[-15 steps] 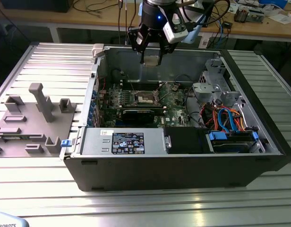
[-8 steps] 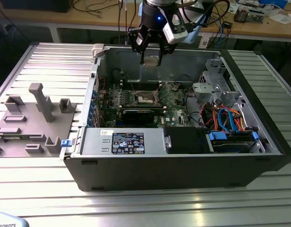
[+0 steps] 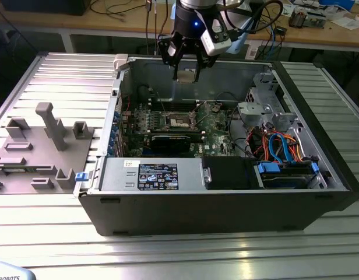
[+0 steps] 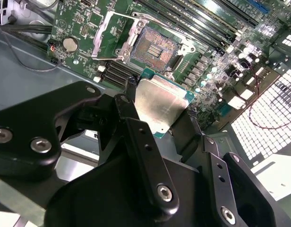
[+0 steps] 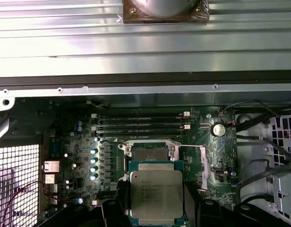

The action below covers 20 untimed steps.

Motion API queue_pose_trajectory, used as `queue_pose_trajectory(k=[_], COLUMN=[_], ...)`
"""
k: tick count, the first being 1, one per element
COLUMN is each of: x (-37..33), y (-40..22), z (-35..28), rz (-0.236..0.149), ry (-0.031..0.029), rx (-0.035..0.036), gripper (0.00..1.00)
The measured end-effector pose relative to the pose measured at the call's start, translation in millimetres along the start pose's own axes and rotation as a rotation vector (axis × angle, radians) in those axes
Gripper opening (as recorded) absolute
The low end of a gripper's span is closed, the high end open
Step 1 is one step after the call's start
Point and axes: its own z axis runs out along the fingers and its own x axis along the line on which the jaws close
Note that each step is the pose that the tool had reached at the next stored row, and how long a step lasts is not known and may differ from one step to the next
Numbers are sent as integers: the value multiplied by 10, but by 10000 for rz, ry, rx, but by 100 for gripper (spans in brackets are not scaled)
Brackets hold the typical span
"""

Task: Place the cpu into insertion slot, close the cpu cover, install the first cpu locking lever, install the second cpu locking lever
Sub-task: 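Place the cpu into insertion slot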

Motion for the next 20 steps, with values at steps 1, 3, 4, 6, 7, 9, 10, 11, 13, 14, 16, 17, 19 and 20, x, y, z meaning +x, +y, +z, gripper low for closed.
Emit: queue_pose_trajectory(k=[1, 3, 4, 6, 7, 9, 10, 11, 13, 14, 16, 17, 19, 20], x=[0, 0, 0, 0, 0, -1, -1, 0, -1, -1, -1, -1, -1, -1], y=[0, 0, -1, -1, -2, -2, -3, -3, -3, -4, -4, -4, -5, -5], z=[2, 7, 8, 14, 18, 24, 28, 30, 37, 40, 45, 47, 51, 52], rz=[0, 0, 0, 0, -1, 0, 0, 0, 0, 0, 0, 0, 0, 0], ry=[0, 0, 0, 0, 0, -1, 0, 1, 0, 0, 0, 0, 0, 0], rx=[-1, -1, 0, 0, 0, -2, 0, 0, 0, 0, -1, 0, -1, 0], gripper=[55, 55, 55, 55, 55, 55, 55, 55, 55, 55, 55, 55, 55, 55])
